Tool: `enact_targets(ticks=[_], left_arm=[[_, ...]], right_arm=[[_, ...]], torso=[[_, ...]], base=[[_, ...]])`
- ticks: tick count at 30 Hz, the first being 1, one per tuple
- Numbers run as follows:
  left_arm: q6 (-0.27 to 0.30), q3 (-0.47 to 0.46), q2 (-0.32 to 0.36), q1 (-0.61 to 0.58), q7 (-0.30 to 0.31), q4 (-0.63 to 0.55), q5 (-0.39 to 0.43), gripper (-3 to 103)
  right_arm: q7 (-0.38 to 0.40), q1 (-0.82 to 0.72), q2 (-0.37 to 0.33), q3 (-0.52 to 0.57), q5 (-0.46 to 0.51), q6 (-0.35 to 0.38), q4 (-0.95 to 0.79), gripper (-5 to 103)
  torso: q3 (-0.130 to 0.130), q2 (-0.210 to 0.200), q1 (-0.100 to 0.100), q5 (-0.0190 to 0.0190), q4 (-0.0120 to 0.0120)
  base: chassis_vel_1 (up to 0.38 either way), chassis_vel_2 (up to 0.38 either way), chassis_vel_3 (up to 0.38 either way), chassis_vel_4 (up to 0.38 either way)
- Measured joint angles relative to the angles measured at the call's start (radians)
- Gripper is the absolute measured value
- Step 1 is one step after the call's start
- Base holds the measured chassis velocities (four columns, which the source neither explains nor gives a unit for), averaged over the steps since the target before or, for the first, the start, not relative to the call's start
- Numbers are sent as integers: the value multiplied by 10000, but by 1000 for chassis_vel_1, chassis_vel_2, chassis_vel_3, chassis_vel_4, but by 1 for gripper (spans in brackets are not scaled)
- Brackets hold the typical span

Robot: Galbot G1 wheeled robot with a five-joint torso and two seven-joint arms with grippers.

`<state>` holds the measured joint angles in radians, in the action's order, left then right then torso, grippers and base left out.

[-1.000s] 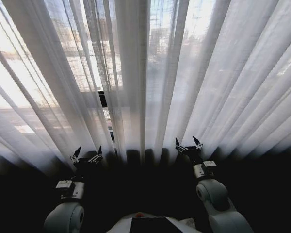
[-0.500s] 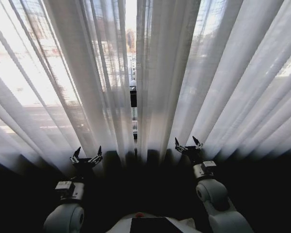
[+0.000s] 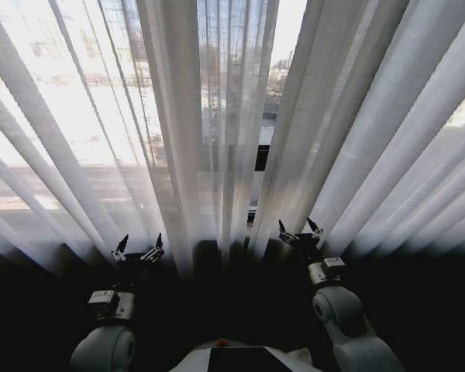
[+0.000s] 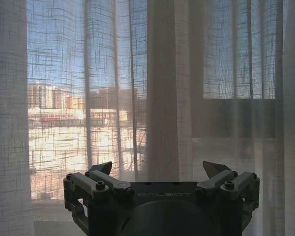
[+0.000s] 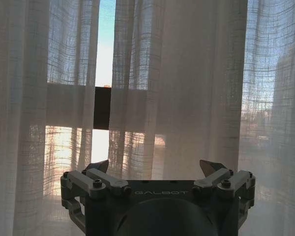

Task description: Open the curtains by pulling them apart, changing their state from closed to fully open.

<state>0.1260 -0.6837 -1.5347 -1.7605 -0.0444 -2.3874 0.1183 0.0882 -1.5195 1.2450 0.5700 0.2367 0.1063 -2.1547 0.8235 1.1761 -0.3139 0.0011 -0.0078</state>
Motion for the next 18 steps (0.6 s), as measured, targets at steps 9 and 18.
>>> enact_targets(ticks=[9,18], left_arm=[[13,39,-7,136,-10,70,6,100],[-1,35,-34,100,-7,102,-10,100]], right_arm=[[-43,75,4,4,-3,-12,129,100],[-46,63,20,-2,-6,-12,186,100]], torso=[[0,0,0,-13,1],[0,0,0,-9,2]], base=[[-57,-3,52,-2],[-96,126,87,-108]])
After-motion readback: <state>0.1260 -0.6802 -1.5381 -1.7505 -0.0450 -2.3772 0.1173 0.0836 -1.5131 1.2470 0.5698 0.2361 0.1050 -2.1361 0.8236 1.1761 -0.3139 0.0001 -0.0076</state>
